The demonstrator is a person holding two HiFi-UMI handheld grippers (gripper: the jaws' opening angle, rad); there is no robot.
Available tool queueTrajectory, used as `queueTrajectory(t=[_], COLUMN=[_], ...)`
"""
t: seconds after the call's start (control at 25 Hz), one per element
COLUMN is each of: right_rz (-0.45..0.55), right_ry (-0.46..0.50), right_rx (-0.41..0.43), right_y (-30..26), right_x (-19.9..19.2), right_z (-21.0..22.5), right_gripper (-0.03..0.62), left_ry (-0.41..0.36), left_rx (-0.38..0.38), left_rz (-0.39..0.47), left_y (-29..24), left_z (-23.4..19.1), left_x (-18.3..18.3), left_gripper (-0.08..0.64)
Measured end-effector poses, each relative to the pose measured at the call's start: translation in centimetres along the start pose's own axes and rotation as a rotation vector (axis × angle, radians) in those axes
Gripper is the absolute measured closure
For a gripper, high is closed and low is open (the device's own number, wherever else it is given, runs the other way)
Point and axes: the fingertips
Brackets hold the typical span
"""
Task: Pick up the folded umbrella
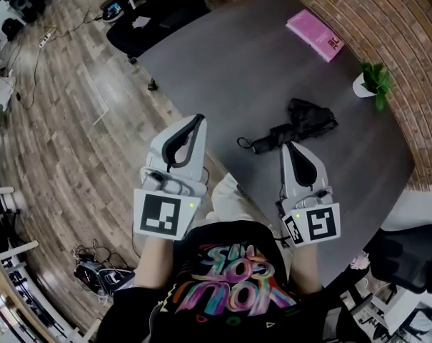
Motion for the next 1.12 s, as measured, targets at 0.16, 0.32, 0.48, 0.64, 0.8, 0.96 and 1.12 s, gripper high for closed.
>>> queueTrajectory(t=[0.16,0.32,0.48,0.64,0.8,0.96,1.12], right_rz=[0.016,0.014,0.018,0.018,-0.001,-0.016,-0.035], right_ry=[-0.018,-0.047,-0.061,-0.073,-0.085,-0.091,-0.099], right_rx=[-0.083,-0.174,-0.246,-0.318,-0.403,-0.500,-0.599], right_y=[-1.0,-0.8,0.1,1.5,3.2,4.9,6.3], right_x=[0.9,0.7,0.5,0.4,-0.2,-0.2,0.1], right_z=[4.7,8.9,11.6,13.3,14.8,16.3,16.8], right_gripper=[0.594,0.592,0.594,0.593,0.594,0.594,0.594], left_ry=[-0.011,-0.021,-0.036,-0.046,-0.056,-0.052,-0.040], left_rx=[-0.083,-0.159,-0.234,-0.321,-0.410,-0.519,-0.635], left_rz=[0.002,-0.002,-0.004,0.000,-0.004,-0.006,-0.004], left_y=[-5.7,-10.2,-13.4,-15.7,-17.5,-19.3,-21.0], left_z=[1.2,2.9,5.0,7.3,9.4,11.8,14.6], left_x=[0.9,1.4,1.6,2.1,2.2,2.2,2.5], left_gripper=[0.560,0.559,0.560,0.560,0.559,0.559,0.560])
Point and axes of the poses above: the fingertips, and each gripper's own axes: y backward along the fingers, z to its right, x out of its top, and after that the axes turned 1 degree about z, right-handed
